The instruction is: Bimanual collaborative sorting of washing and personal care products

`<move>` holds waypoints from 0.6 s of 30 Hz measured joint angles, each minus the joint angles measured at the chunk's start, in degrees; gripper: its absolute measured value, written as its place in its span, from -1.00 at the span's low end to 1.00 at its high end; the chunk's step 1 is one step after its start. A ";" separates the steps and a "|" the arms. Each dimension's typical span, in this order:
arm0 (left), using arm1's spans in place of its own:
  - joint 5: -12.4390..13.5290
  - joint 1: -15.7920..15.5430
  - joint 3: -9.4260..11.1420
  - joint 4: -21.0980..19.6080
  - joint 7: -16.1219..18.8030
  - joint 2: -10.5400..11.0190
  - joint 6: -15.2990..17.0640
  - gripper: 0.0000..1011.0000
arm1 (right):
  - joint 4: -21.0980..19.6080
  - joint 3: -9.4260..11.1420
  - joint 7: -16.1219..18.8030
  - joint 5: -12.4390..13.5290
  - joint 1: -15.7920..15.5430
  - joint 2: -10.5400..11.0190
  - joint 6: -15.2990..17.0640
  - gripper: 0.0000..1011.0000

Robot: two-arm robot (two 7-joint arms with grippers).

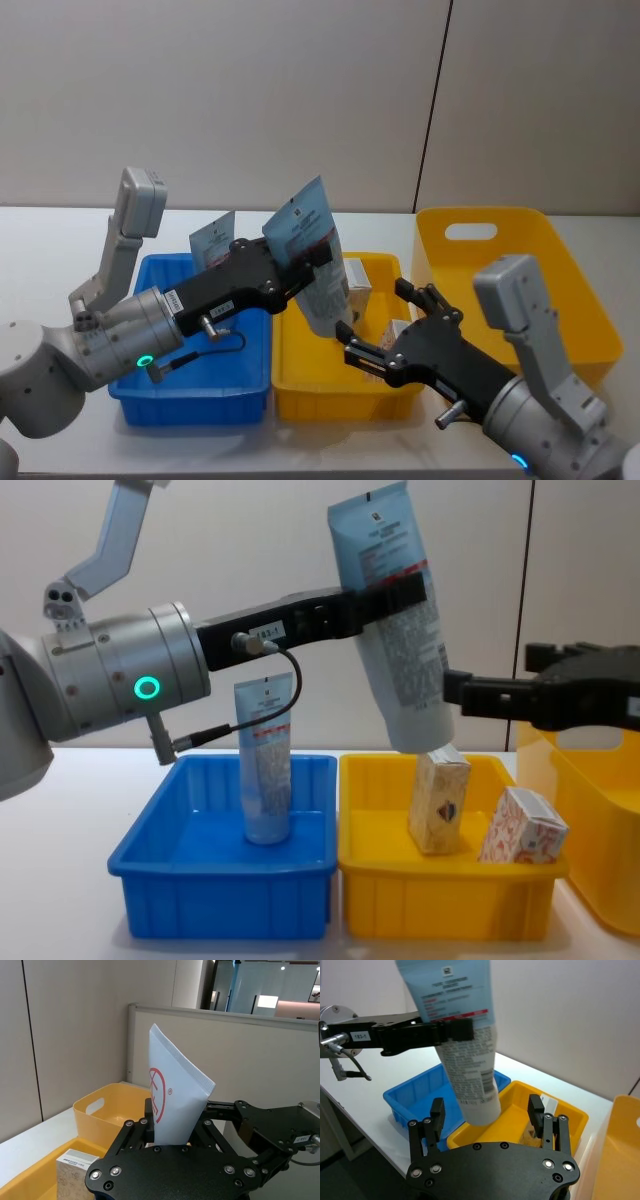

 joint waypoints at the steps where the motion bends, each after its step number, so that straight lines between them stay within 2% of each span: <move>1: -0.03 -0.02 0.02 0.04 -0.05 -0.01 0.00 -0.52 | 0.09 -0.19 0.11 -0.39 0.23 0.03 -0.01 0.98; 10: -0.21 -0.18 0.15 0.28 -0.48 -0.08 -0.06 -0.52 | 3.14 -4.13 0.79 -6.34 4.86 -0.15 -0.77 0.98; 18: -0.31 -0.24 0.21 0.39 -0.70 -0.12 -0.07 -0.52 | 7.79 -7.45 -0.29 -11.88 9.13 -2.05 -2.10 0.98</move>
